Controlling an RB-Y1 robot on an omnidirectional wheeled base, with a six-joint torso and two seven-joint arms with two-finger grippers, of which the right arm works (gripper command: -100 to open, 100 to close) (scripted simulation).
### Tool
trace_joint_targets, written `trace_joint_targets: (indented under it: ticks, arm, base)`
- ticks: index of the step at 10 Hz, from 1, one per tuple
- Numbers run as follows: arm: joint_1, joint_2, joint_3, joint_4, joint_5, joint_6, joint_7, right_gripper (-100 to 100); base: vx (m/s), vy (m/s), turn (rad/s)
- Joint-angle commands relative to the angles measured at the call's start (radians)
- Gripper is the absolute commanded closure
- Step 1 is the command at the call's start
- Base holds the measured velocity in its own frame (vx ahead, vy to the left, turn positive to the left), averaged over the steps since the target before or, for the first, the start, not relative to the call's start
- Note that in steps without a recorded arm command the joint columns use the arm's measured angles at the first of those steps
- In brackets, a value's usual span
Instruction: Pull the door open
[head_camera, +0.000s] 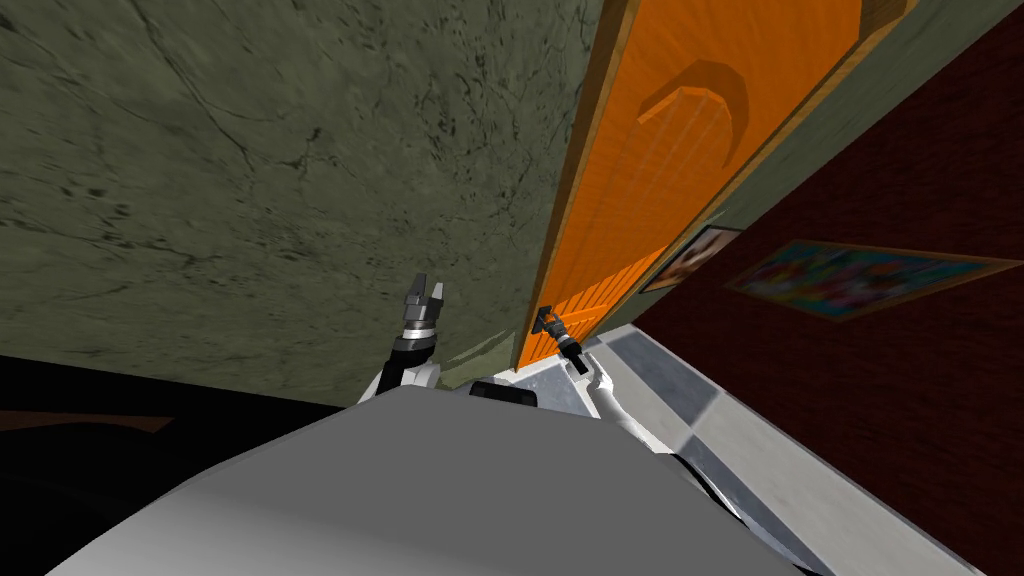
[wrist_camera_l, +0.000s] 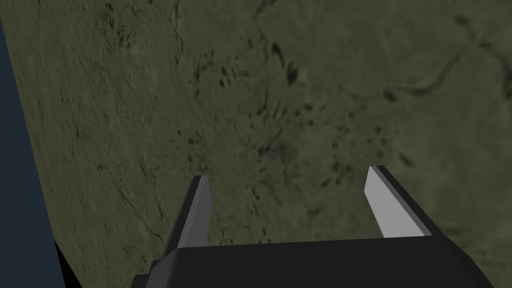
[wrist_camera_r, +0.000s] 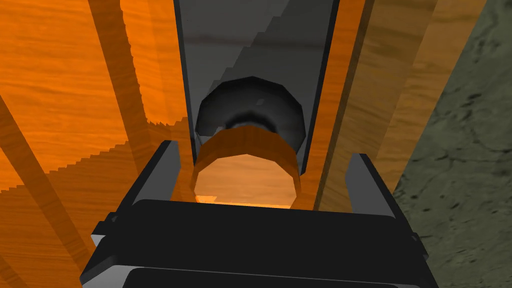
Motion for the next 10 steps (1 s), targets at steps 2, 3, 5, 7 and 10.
trace_joint_targets:
  ticks: [2,3,5,7,10]
  arm:
    - [0.002,-0.001,0.0,-0.003,0.0,0.0,-0.002,100]
    - [0.002,-0.001,0.0,-0.003,0.0,0.0,-0.002,100]
    - [0.002,-0.001,0.0,-0.003,0.0,0.0,-0.002,100]
    - [-0.003,-0.003,-0.003,0.002,-0.023,0.002,-0.034,100]
    - [-0.009,-0.002,-0.003,0.009,-0.057,0.005,-0.084,100]
  base:
    - [-0.012,0.002,-0.025]
    - [0.0,0.0,0.0]
    - [0.0,0.0,0.0]
    - [-0.029,-0.025,0.094]
    - [-0.079,-0.094,0.148]
